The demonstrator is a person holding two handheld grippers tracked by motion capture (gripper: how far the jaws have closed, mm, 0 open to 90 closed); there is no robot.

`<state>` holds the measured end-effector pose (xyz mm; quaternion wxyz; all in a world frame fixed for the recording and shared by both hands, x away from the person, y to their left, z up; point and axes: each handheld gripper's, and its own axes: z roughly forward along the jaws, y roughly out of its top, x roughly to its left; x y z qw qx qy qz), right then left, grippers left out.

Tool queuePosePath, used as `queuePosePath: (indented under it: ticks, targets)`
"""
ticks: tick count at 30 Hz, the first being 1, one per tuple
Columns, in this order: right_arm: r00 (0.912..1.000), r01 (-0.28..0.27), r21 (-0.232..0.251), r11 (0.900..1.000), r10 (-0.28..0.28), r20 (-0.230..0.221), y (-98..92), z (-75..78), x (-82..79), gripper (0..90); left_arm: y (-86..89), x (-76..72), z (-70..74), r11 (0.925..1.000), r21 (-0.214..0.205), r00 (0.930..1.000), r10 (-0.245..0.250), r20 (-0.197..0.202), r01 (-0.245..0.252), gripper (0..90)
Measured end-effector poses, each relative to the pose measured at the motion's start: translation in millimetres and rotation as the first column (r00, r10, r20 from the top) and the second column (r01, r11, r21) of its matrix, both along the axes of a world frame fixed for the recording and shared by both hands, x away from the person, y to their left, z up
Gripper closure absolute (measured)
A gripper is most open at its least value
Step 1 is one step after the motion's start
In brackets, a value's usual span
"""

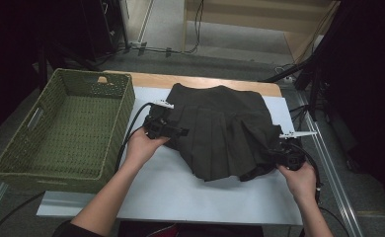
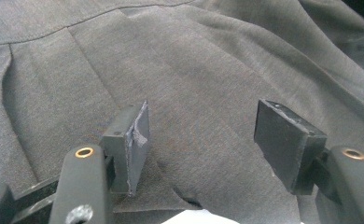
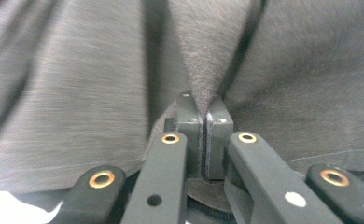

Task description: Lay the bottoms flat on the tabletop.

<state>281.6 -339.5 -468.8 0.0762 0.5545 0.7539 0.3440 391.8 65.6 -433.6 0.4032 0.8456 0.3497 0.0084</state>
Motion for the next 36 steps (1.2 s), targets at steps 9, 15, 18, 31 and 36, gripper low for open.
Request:
queuePosePath:
  ticks: [9,15,18,31,36]
  targets:
    - [0.992,-0.06,0.034,0.9976,0.056,0.113,31.8,33.4,-15.6,85.8,-4.0,-2.6,1.1,0.9999,-0.008,0.9999,-0.013,0.005,0.013,36.6]
    - [0.9847,-0.087,0.021,0.996,0.083,0.154,65.3,32.4,-10.5,85.7,-7.5,-4.5,1.2,0.9998,-0.008,0.9998,-0.02,0.007,0.02,36.6]
    - [0.9826,-0.097,-0.001,0.9952,0.096,0.159,78.2,28.2,-7.9,85.7,-8.3,-5.0,1.6,0.9997,-0.01,0.9997,-0.023,0.009,0.023,36.6]
    - [0.9772,-0.147,-0.055,0.9876,0.153,0.147,125.6,6.7,-5.5,85.7,-15.0,-8.9,5.6,0.9985,-0.038,0.9992,-0.04,0.006,0.04,36.7]
    - [0.9665,-0.197,-0.055,0.9788,0.204,0.156,149.1,3.7,-7.6,85.6,-20.3,-12.0,7.7,0.9975,-0.042,0.9984,-0.056,0.008,0.056,36.7]
